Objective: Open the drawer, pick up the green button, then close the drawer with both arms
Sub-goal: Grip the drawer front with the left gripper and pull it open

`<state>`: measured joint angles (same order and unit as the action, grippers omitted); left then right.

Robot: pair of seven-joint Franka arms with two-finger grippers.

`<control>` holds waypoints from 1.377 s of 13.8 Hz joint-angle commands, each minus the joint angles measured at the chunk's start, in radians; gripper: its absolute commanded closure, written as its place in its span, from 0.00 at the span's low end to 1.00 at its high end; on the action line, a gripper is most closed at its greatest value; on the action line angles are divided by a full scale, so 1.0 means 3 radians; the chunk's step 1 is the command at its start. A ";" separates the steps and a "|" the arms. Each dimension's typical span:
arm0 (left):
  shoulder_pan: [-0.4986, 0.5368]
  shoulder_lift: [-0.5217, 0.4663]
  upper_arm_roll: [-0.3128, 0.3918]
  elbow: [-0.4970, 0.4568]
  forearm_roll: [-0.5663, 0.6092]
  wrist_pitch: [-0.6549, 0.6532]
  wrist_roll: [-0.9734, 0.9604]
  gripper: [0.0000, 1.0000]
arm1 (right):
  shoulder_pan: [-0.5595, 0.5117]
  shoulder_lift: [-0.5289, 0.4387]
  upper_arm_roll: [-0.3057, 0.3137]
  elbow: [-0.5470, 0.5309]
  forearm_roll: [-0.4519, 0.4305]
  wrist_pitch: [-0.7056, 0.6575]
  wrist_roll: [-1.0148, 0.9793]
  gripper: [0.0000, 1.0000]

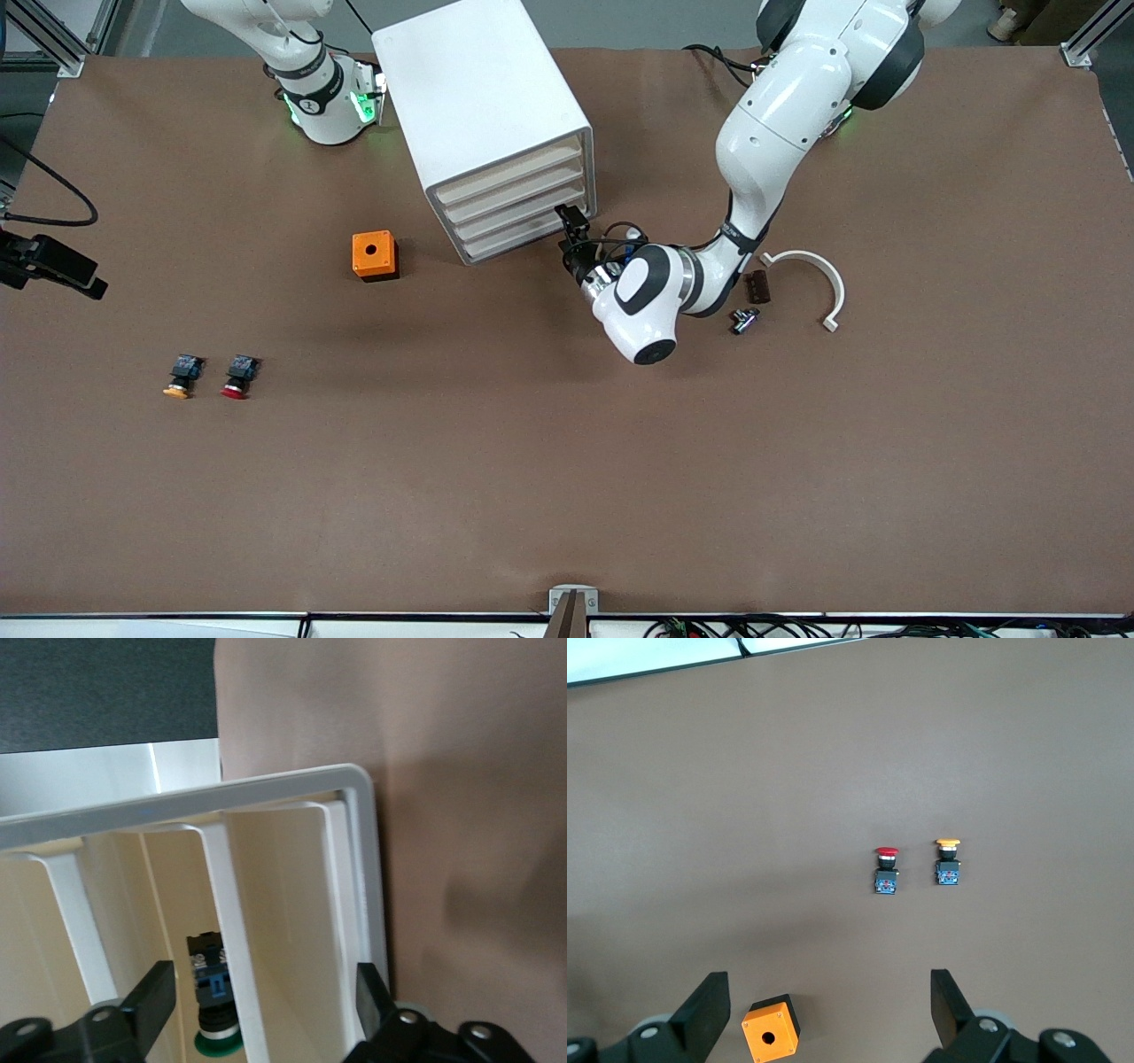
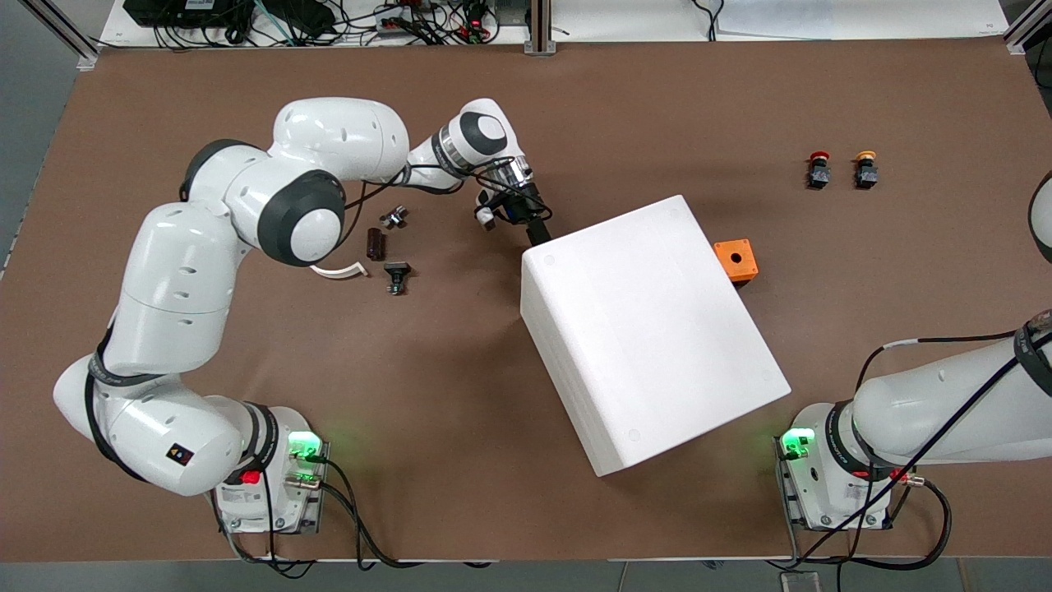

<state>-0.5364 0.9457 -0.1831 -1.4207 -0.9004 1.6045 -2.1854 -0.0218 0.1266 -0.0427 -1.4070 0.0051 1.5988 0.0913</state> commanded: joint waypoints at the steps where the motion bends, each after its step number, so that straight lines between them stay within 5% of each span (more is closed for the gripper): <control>1: -0.0109 0.0028 0.0012 0.0047 -0.0133 -0.0056 -0.0063 0.29 | -0.0004 -0.0023 0.0004 -0.0019 -0.0012 0.0014 0.0023 0.00; 4: -0.0185 0.0028 0.0012 0.0052 -0.0179 -0.0056 -0.0063 0.48 | -0.0004 -0.0023 0.0004 -0.0019 -0.0017 0.0014 0.0023 0.00; 6: -0.0191 0.0028 0.0012 0.0052 -0.0220 -0.0051 -0.0068 0.50 | 0.0001 -0.0023 0.0004 -0.0019 -0.0017 0.0014 0.0023 0.00; 9: -0.0191 0.0033 0.0012 0.0052 -0.0266 -0.0051 -0.0063 0.76 | -0.0004 -0.0023 0.0004 -0.0019 -0.0012 0.0019 0.0023 0.00; 11: -0.0191 0.0054 0.0017 0.0052 -0.0261 -0.0046 -0.0053 0.77 | -0.0009 -0.0023 0.0004 -0.0014 -0.0012 0.0019 0.0023 0.00; 14: -0.0186 0.0084 0.0022 0.0057 -0.0246 -0.0051 -0.0038 1.00 | -0.0004 -0.0023 0.0004 -0.0019 -0.0012 0.0019 0.0023 0.00; 19: 0.0008 0.0069 0.0058 0.0133 -0.0220 -0.0051 -0.0043 1.00 | 0.0006 -0.0023 0.0004 -0.0019 -0.0012 0.0009 0.0028 0.00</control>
<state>-0.5738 0.9599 -0.1718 -1.4136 -0.9571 1.6066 -2.2157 -0.0218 0.1266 -0.0431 -1.4070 0.0046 1.5988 0.0913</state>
